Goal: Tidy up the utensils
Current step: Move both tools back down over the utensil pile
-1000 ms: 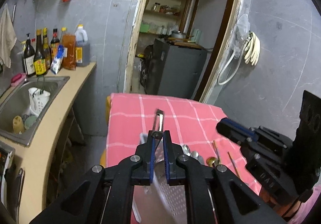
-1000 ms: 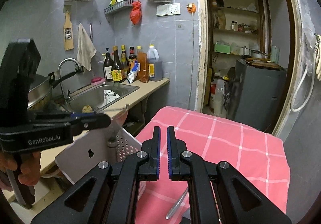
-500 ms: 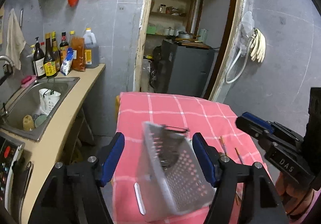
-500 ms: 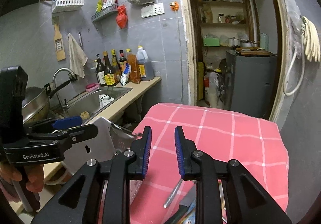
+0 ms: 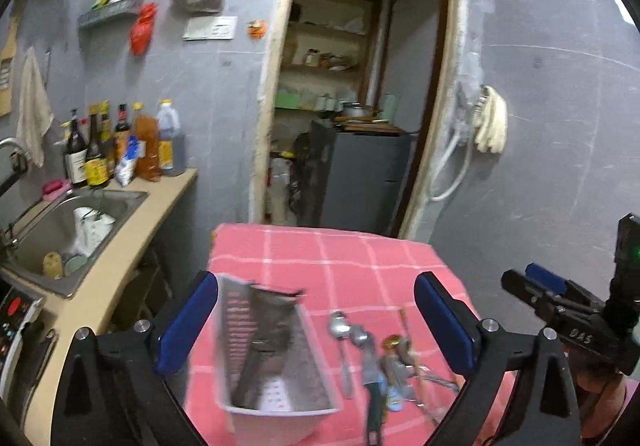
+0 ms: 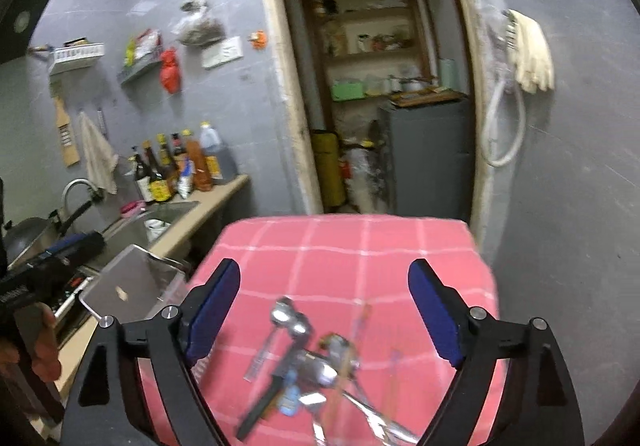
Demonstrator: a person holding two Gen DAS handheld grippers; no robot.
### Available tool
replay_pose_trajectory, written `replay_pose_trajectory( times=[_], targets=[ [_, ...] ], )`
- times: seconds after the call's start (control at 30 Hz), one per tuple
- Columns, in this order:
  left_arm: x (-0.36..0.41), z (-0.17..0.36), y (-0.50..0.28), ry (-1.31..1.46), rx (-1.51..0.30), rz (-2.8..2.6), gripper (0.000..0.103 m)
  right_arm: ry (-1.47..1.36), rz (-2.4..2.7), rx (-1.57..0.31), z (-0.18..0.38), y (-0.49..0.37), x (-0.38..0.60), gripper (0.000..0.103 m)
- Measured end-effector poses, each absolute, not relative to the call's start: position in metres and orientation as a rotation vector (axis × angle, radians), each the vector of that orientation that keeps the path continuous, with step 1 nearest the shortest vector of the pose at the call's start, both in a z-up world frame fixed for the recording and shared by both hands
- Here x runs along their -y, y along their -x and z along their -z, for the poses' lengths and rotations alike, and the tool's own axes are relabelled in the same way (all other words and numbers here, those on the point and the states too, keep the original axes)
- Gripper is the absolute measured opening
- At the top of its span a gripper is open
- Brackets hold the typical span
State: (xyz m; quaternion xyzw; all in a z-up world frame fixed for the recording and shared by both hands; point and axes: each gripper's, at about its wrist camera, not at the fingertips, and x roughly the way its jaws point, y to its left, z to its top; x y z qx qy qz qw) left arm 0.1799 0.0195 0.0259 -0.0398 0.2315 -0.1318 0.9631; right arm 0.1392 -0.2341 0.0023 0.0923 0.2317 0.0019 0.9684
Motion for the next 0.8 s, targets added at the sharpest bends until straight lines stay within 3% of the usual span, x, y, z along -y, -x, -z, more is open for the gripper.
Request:
replay_pose_trajectory(
  times=[0.3, 0.63, 0.8],
  targets=[
    [0.053, -0.008, -0.188, 0.035, -0.55, 0.391, 0.101, -0.243, 0.077, -0.606, 0.038, -0.124, 0.3, 0.083],
    [0.099, 0.05, -0.226, 0.0, -0.749, 0.372, 0.101, -0.323, 0.029, -0.766, 0.1, -0.145, 0.333, 0.082],
    [0.097, 0.079, -0.249, 0.041, -0.851, 0.347, 0.1, -0.353, -0.05, -0.827, 0.125, -0.168, 0.333, 0.06]
  ],
)
